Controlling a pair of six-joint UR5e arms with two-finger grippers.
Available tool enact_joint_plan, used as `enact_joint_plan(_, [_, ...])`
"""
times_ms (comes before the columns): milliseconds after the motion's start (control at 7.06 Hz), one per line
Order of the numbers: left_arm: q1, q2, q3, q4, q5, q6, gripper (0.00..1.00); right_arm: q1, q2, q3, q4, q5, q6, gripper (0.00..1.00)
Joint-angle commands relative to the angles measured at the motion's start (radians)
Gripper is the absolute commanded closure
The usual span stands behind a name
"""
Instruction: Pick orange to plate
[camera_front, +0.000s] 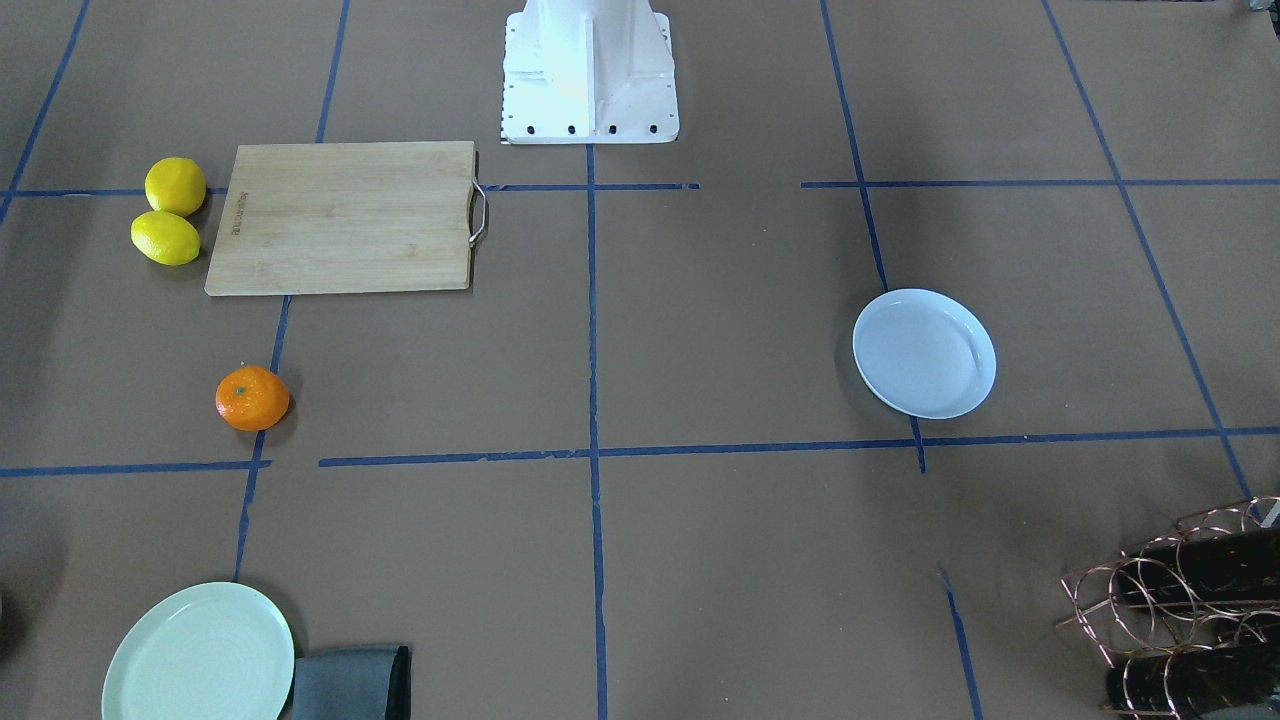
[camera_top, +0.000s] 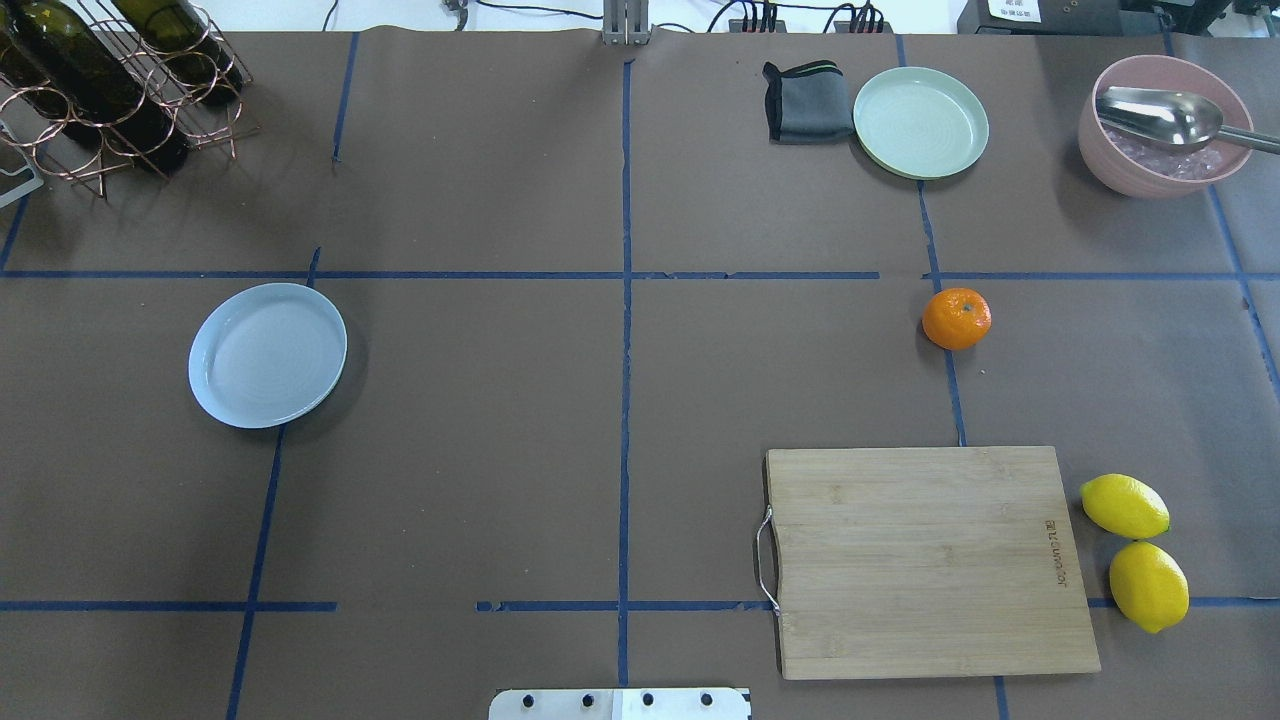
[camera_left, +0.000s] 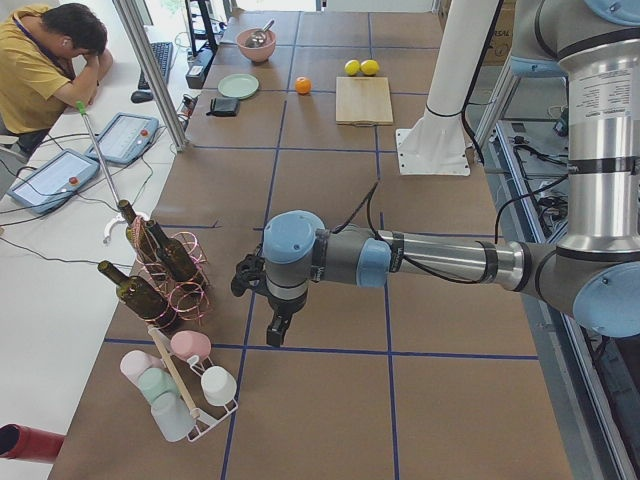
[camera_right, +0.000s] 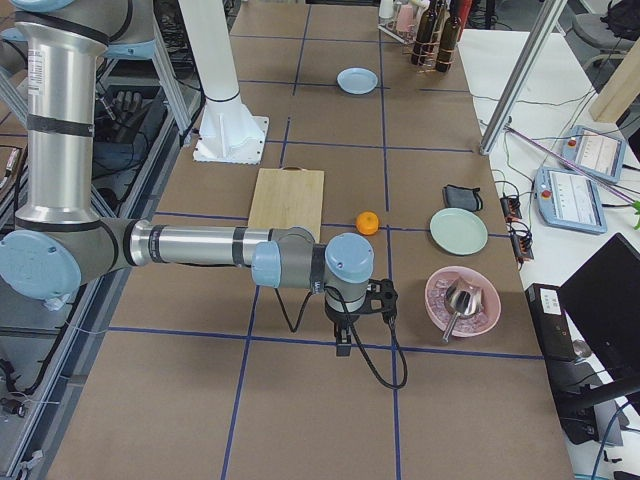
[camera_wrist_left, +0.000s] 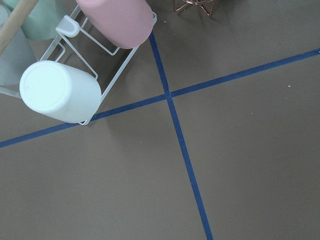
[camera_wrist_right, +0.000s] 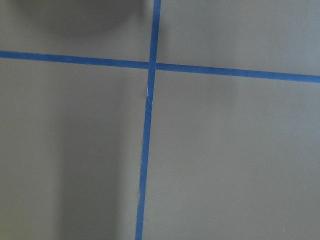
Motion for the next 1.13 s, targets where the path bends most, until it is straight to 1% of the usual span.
enact_joint_plan(0, [0.000,-0.001,-0.005,-0.001,-0.002,0.000,0.00,0.000,0.000,0.002,-0.001,0.000,0.000,0.00])
enact_joint_plan(283, [0.000,-0.003,-0.012,-0.015,0.001,0.001,0.00,-0.018,0.002,0.008,0.001,0.000,-0.002,0.00])
enact_joint_plan(425, [0.011,-0.005,-0.011,-0.056,0.009,-0.002,0.00,-0.041,0.008,0.023,0.003,0.002,0.005,0.00])
enact_joint_plan(567, [0.032,-0.012,-0.015,-0.101,0.012,-0.003,0.00,-0.078,0.028,0.032,0.028,0.005,0.009,0.00])
enact_joint_plan(709, [0.034,-0.021,-0.006,-0.217,0.006,-0.006,0.00,-0.089,0.034,0.035,0.115,-0.001,0.011,0.00])
enact_joint_plan(850, [0.034,-0.038,0.009,-0.415,0.011,-0.012,0.00,-0.090,0.035,0.029,0.230,-0.006,0.012,0.00])
enact_joint_plan(992, [0.034,-0.029,0.030,-0.583,0.009,-0.014,0.00,-0.091,0.054,0.026,0.301,-0.009,0.032,0.00])
